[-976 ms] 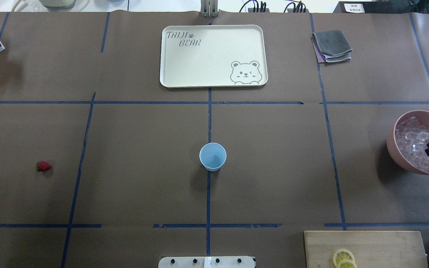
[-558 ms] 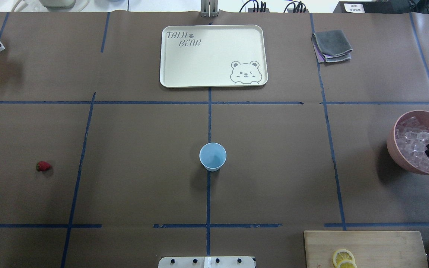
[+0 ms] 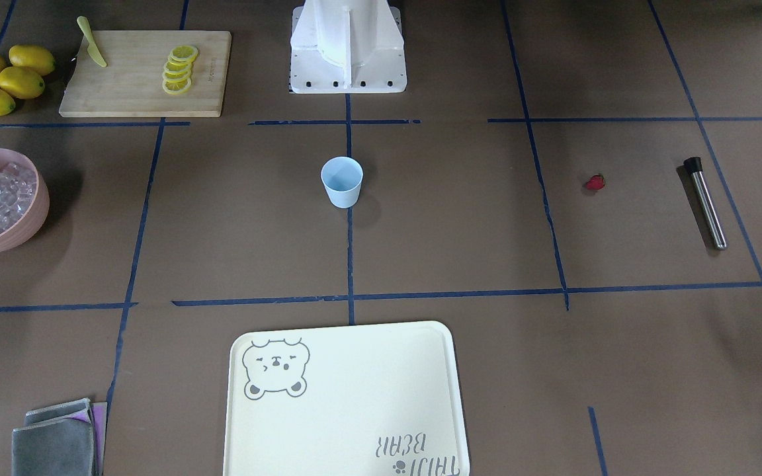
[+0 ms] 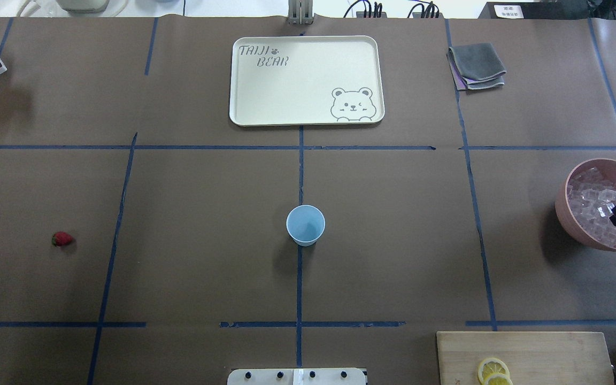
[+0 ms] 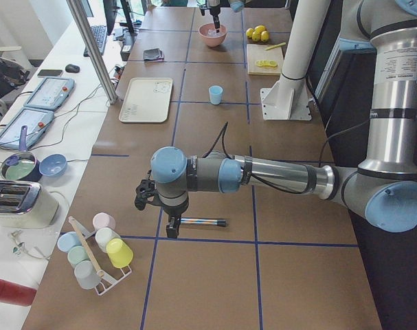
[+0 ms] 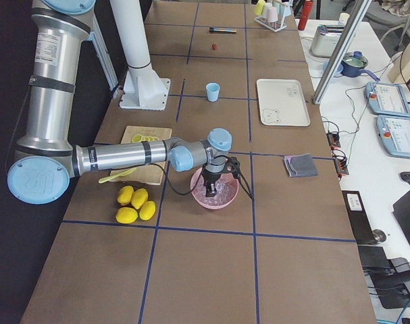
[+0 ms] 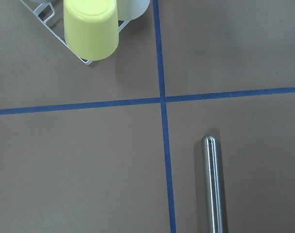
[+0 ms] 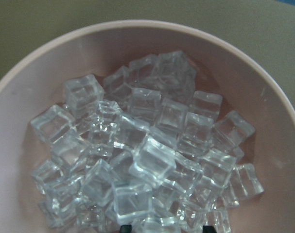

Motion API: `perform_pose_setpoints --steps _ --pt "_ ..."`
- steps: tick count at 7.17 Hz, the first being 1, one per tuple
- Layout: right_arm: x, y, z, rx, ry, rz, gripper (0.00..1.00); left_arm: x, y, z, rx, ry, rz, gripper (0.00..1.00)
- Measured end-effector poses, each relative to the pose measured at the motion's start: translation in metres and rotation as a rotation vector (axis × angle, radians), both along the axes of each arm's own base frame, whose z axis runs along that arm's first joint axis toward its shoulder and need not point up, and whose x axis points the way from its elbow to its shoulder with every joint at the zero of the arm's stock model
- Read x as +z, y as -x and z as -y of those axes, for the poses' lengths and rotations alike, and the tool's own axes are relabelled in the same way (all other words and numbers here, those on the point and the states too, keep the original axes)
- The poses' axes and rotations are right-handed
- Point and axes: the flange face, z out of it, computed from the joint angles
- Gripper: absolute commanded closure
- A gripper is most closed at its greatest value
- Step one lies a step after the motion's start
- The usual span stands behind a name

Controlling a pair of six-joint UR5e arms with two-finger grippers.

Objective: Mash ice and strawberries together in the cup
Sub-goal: 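Lower the right gripper into the bowl and grasp an ice cube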

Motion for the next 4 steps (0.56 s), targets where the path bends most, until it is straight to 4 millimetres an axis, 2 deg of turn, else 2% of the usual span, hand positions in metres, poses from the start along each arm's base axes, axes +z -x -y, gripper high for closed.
perform_pose_setpoints --steps 1,2,4 --pt "-0.0002 -0.0002 -0.0001 0.000 0.000 0.000 0.53 0.0000 0.0000 0.0000 0.000 0.000 0.000 0.00" --pt "-0.0002 -0.0002 -0.0003 0.000 0.000 0.000 0.70 0.0000 0.0000 0.0000 0.000 0.000 0.000 0.00" --pt "-0.0002 -0.0002 -0.0006 0.000 0.001 0.000 0.90 -0.0004 0.0000 0.0000 0.000 -0.001 0.000 0.00"
